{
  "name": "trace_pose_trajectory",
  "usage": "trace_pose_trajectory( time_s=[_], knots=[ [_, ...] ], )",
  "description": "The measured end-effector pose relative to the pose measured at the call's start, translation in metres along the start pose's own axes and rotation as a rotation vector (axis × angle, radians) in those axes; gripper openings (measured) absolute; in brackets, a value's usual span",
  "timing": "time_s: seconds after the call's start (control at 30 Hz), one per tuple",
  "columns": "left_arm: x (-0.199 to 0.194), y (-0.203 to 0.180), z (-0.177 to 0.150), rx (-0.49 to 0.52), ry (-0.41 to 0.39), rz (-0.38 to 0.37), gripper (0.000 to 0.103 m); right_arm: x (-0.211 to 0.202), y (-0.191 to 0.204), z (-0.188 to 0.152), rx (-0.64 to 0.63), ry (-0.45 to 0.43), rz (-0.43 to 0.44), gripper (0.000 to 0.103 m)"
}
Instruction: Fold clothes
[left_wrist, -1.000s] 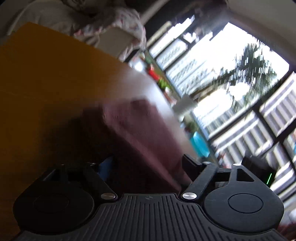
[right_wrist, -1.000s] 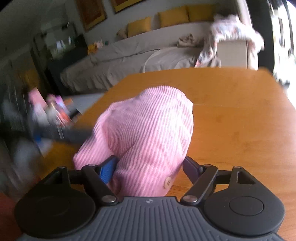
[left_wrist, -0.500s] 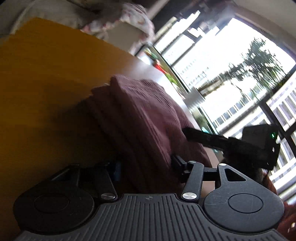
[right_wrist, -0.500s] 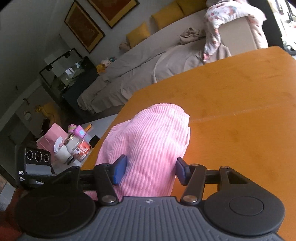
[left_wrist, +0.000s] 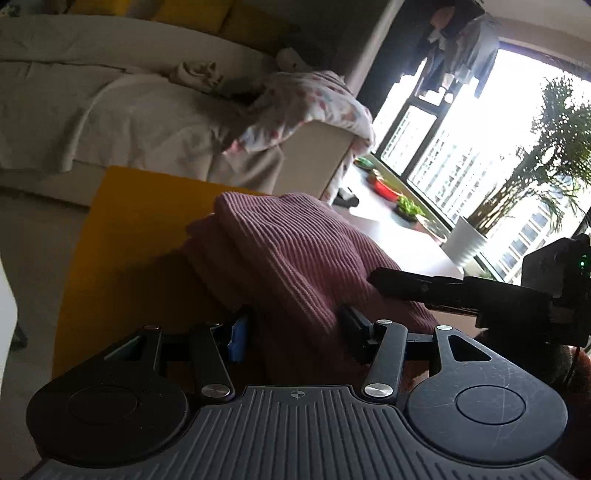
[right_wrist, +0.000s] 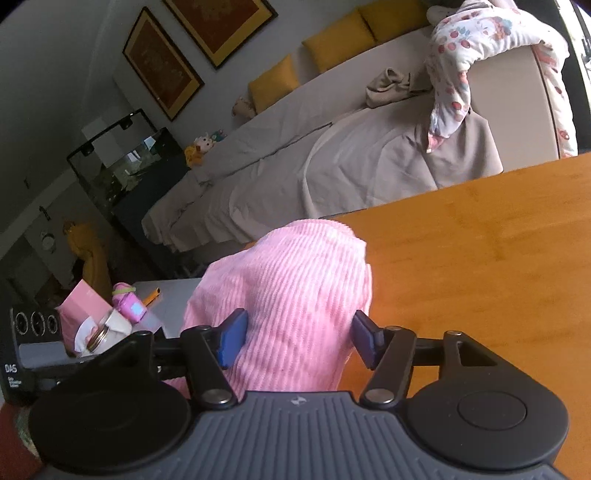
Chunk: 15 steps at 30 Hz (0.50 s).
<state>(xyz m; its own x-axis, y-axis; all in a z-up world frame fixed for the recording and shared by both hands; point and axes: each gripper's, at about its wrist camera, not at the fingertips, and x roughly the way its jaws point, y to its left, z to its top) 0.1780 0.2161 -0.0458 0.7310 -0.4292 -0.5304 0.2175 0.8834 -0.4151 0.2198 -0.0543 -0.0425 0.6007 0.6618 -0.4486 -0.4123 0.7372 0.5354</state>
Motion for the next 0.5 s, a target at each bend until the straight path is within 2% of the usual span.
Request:
trace_pose_trajectory(
  time_s=[0.13, 0.33, 0.5],
  knots=[
    [0.006, 0.011, 0.006, -0.006, -0.008, -0.010, 0.059, 0.018, -0.004, 0.008, 0.006, -0.002, 0.002, 0.067],
    [0.019, 0.022, 0.010, -0.016, -0.020, -0.022, 0.060, 0.029, -0.008, 0.013, 0.029, -0.012, -0.008, 0.067],
    [0.029, 0.027, 0.017, -0.013, -0.039, 0.004, 0.064, 0.038, -0.011, 0.018, 0.032, -0.016, -0.014, 0.071]
  ],
)
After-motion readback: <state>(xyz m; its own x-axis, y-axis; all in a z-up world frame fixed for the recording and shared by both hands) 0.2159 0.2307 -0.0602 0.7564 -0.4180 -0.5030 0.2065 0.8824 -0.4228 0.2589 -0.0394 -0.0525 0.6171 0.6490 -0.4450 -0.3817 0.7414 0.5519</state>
